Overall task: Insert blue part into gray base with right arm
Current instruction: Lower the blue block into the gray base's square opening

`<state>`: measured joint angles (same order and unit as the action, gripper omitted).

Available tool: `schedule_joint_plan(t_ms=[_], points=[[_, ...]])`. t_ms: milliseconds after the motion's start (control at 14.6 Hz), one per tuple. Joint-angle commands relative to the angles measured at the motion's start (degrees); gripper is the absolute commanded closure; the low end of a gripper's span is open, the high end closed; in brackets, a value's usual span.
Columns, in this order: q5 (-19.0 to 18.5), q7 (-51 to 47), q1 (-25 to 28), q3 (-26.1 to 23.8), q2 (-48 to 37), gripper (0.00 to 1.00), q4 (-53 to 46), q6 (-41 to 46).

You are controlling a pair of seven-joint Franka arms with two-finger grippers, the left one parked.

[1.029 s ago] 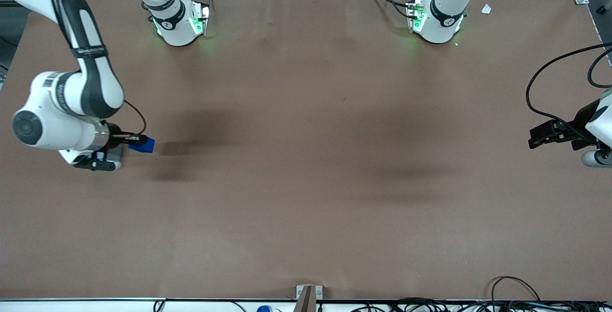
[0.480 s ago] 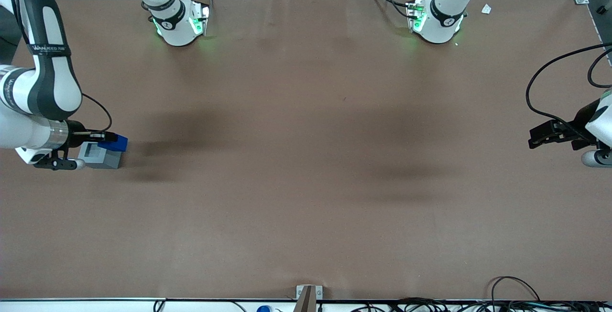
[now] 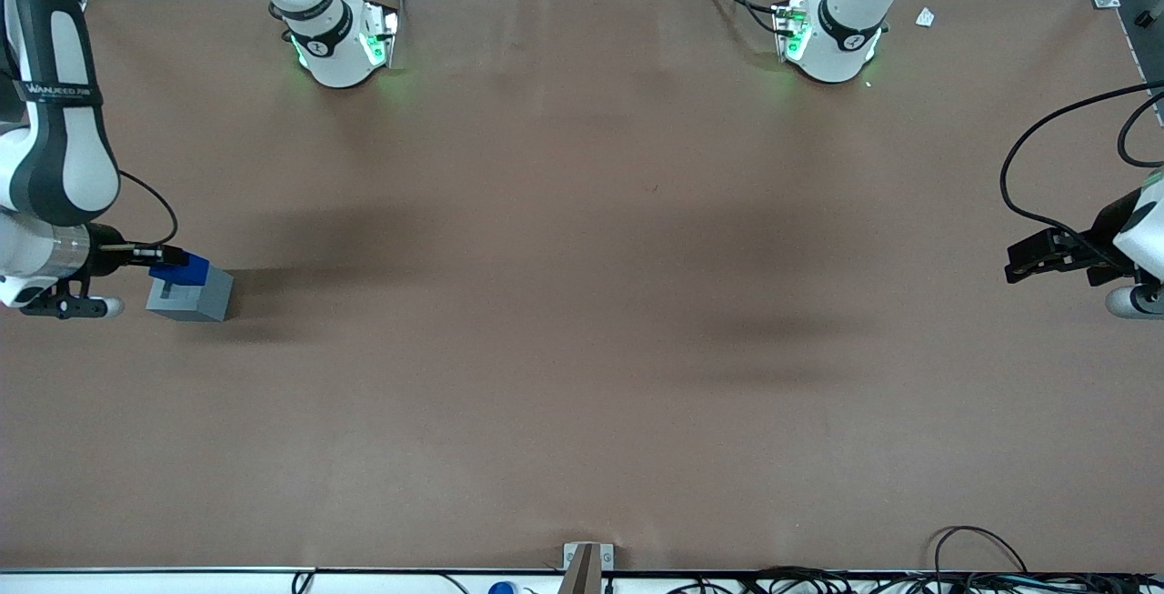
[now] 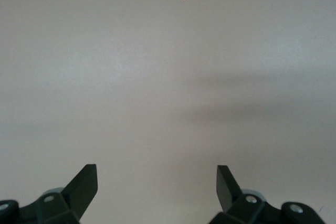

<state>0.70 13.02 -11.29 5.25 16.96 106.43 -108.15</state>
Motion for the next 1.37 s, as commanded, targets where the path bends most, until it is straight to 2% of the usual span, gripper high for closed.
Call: schedule_joint_plan(t_ms=[0, 824, 1304], points=[[-0.8, 0.6, -2.2, -0.8, -0.2, 0.84, -0.8, -0.1], [-0.8, 2.4, -4.8, -0.8, 0.4, 0.84, 2.7, -8.6], [-0.8, 2.5, -5.0, -0.9, 1.1, 0.84, 3.6, -9.3]])
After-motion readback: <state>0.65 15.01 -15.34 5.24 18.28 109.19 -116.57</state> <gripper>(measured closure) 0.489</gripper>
